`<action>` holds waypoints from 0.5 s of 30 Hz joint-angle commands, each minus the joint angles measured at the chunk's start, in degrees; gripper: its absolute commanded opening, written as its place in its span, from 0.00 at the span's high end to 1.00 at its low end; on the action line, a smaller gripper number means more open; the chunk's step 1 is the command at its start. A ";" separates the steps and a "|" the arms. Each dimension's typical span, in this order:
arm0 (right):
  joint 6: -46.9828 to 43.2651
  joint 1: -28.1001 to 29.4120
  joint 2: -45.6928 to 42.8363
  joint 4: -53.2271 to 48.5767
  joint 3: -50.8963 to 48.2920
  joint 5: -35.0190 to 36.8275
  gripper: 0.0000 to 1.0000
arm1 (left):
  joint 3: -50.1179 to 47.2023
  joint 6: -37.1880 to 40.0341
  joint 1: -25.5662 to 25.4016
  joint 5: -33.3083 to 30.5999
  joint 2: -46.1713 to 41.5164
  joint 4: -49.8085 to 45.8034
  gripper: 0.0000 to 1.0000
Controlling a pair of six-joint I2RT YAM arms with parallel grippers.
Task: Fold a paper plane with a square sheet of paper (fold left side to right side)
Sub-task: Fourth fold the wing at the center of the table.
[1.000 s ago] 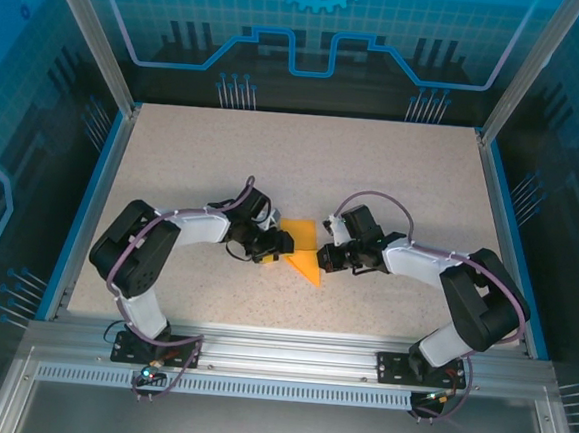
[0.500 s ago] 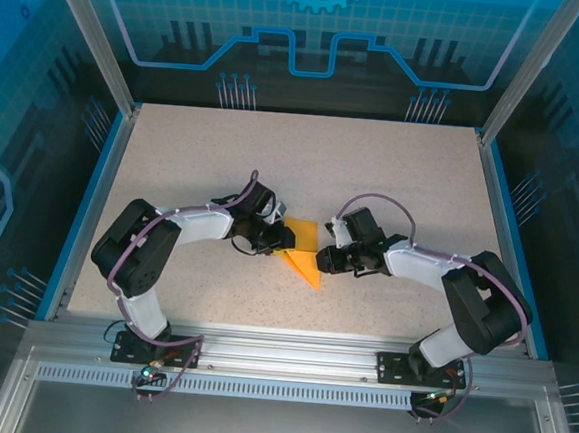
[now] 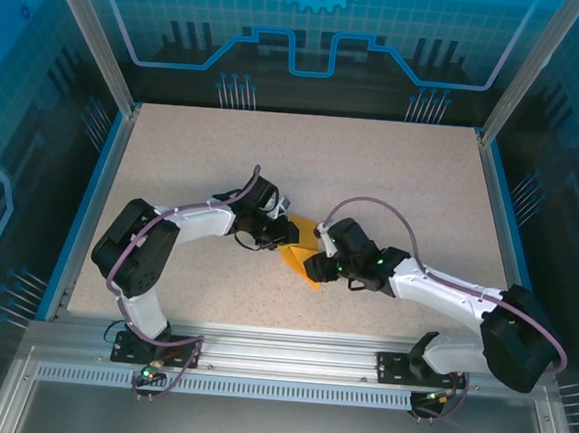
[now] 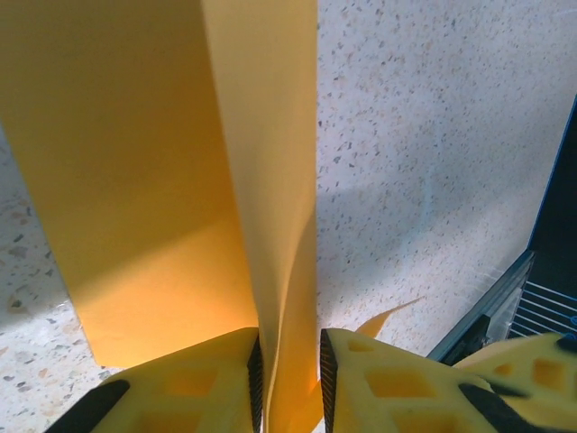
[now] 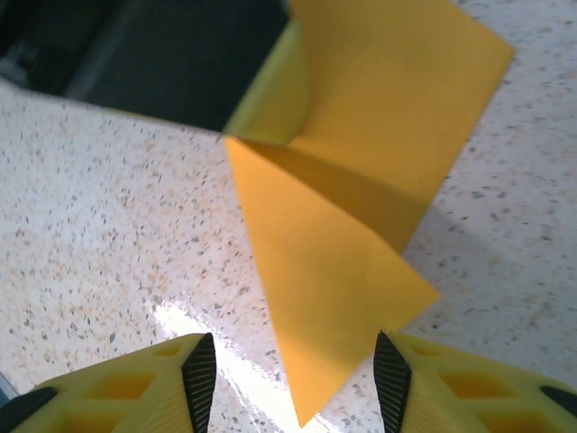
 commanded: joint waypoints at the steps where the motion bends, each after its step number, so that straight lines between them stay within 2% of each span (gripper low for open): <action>1: 0.59 2.48 2.95 1.03 0.62 6.41 0.46 | 2.00 -1.79 -0.26 1.58 -1.68 -2.26 0.74; 15: -0.68 6.18 12.89 0.87 5.78 11.28 0.48 | 3.85 -4.37 -0.44 1.46 -0.65 -4.74 0.77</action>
